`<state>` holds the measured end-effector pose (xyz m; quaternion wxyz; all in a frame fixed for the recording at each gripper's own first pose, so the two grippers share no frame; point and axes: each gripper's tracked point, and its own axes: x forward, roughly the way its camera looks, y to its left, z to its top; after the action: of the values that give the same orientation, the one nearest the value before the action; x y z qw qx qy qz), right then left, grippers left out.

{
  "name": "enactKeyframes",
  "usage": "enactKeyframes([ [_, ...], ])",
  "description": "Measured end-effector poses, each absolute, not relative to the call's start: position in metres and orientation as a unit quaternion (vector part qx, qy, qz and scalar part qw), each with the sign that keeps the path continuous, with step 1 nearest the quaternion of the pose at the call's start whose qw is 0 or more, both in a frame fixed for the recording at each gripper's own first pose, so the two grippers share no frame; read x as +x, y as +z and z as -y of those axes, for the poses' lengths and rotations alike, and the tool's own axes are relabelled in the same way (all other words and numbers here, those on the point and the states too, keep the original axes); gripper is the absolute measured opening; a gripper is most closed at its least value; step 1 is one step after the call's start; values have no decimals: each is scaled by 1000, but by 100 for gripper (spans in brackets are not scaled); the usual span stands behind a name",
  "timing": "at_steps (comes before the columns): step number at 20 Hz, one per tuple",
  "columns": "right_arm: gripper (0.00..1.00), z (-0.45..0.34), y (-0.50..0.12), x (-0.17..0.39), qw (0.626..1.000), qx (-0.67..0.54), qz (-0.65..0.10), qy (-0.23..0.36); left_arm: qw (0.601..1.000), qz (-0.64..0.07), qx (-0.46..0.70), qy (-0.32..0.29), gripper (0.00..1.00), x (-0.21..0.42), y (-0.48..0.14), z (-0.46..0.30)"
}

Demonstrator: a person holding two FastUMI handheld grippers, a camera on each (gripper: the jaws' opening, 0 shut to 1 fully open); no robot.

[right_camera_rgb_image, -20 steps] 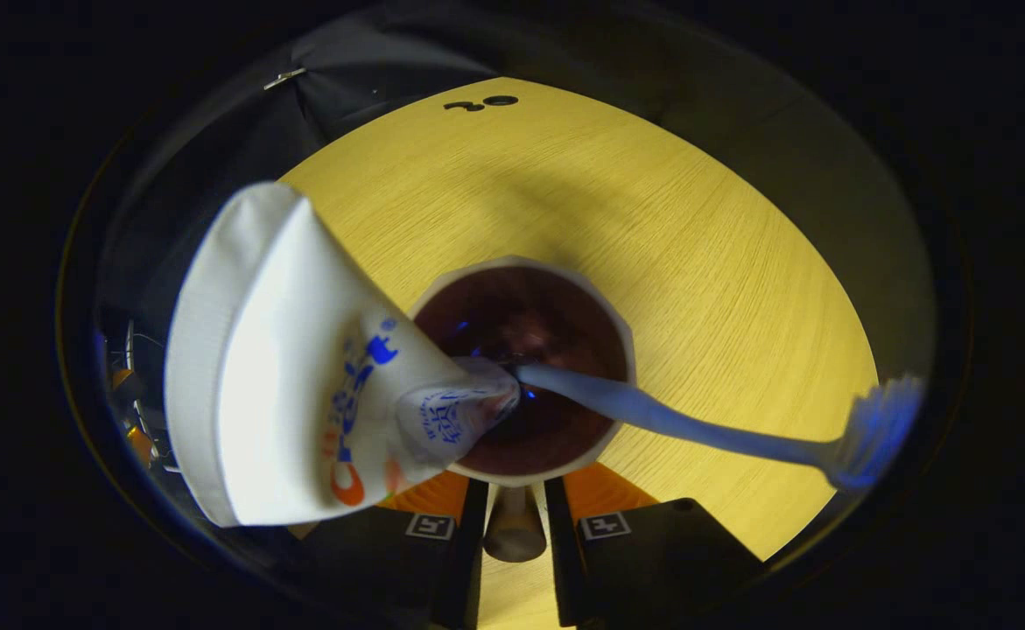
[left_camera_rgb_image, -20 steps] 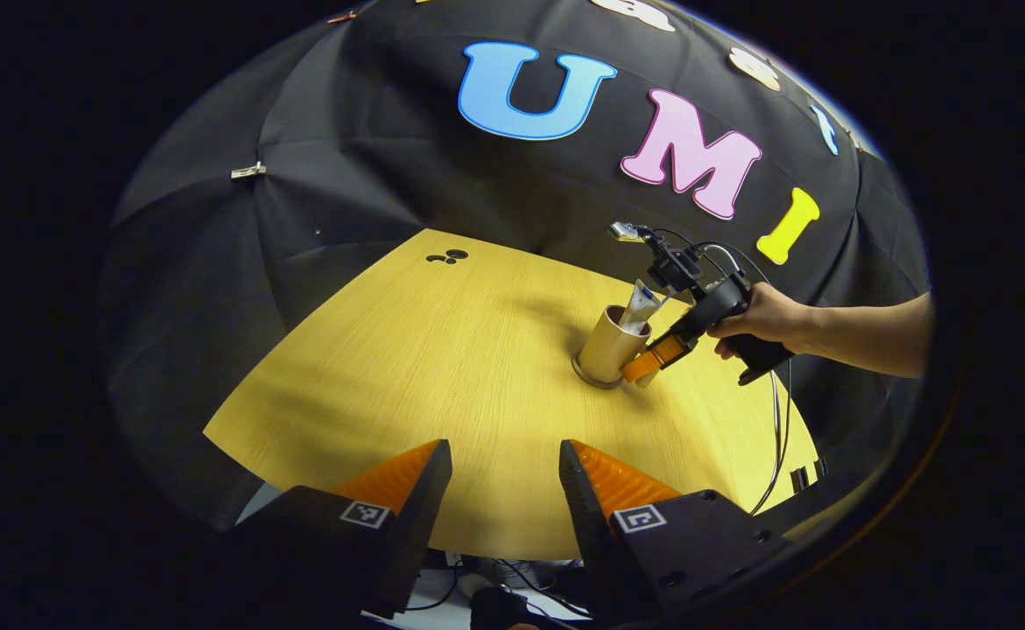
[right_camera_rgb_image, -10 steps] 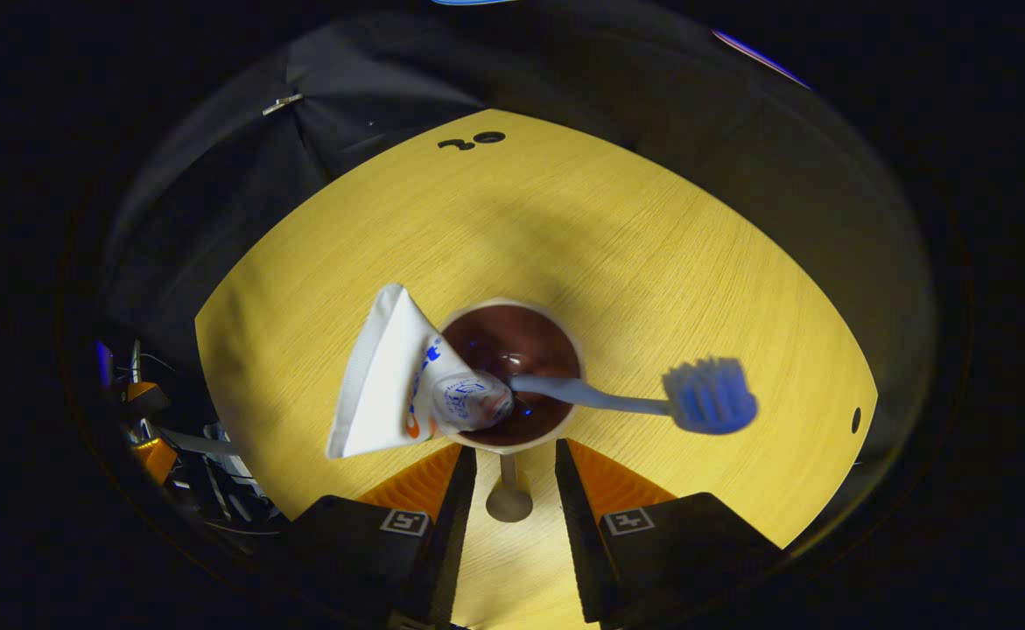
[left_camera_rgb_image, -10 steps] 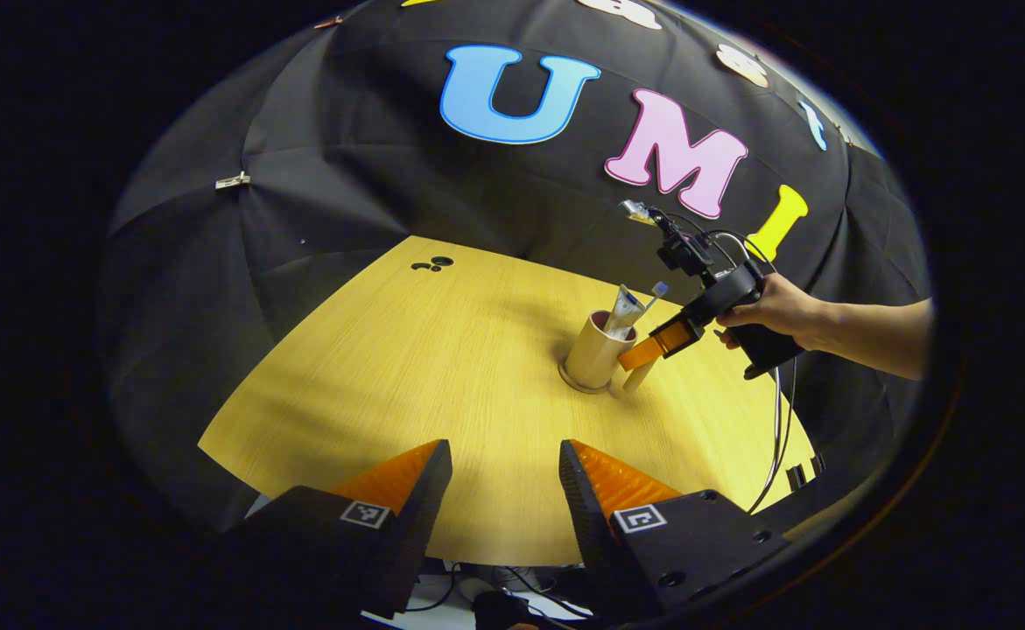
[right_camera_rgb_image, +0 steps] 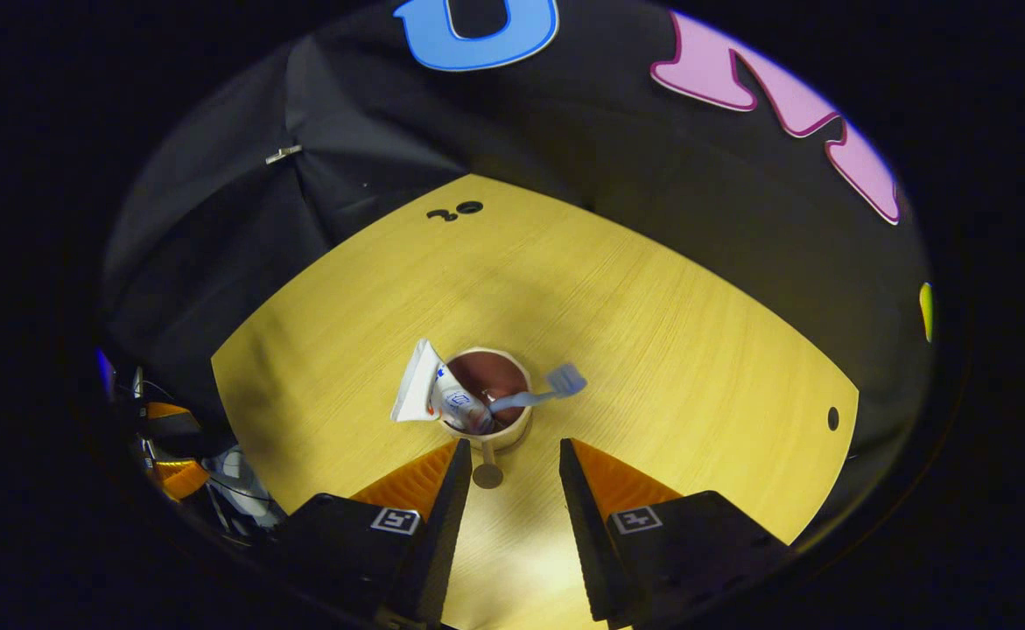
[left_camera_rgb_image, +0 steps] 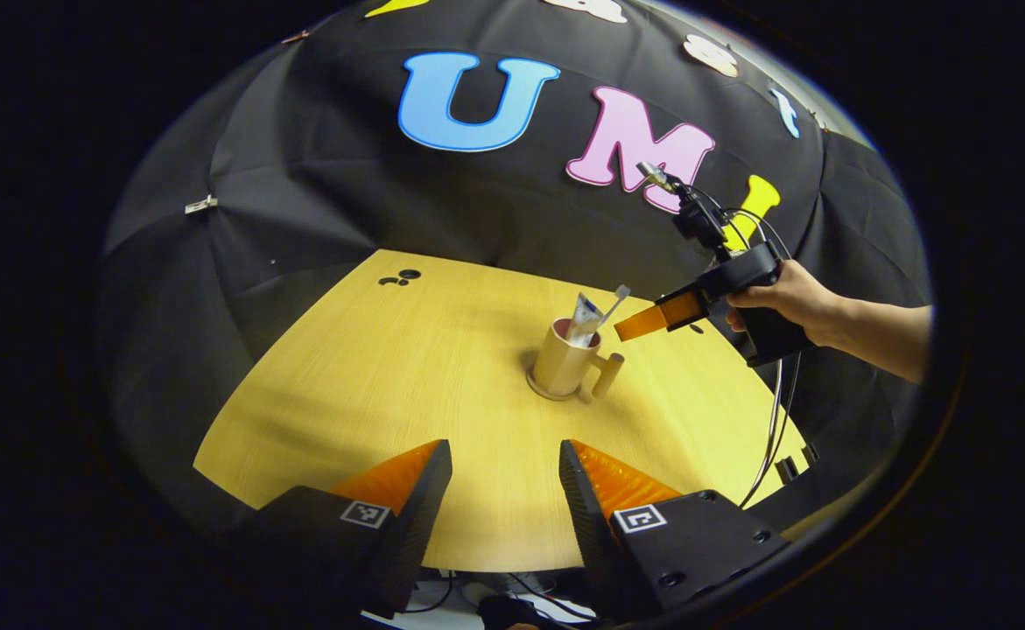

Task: Put the toothbrush and toothpaste on the desktop into the cup, then pick up the cup and place it on the coaster on the desktop.

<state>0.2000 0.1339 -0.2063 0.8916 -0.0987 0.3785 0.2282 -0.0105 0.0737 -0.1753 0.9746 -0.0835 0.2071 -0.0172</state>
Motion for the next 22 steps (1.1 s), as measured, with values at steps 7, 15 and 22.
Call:
enactKeyframes([
  [7, 63, -113, -143, 172, 924, -63, -305, 224, 978, -190, -72, -53, 78, 12, -142, -45],
  [15, 71, -94, -97, 130, 941, -39, -239, 234, 987, -152, -17, -44, 86, 44, -105, -18],
  [22, 77, -79, -81, 99, 946, -24, -205, 249, 990, -134, 23, -31, 96, 57, -89, 12],
])
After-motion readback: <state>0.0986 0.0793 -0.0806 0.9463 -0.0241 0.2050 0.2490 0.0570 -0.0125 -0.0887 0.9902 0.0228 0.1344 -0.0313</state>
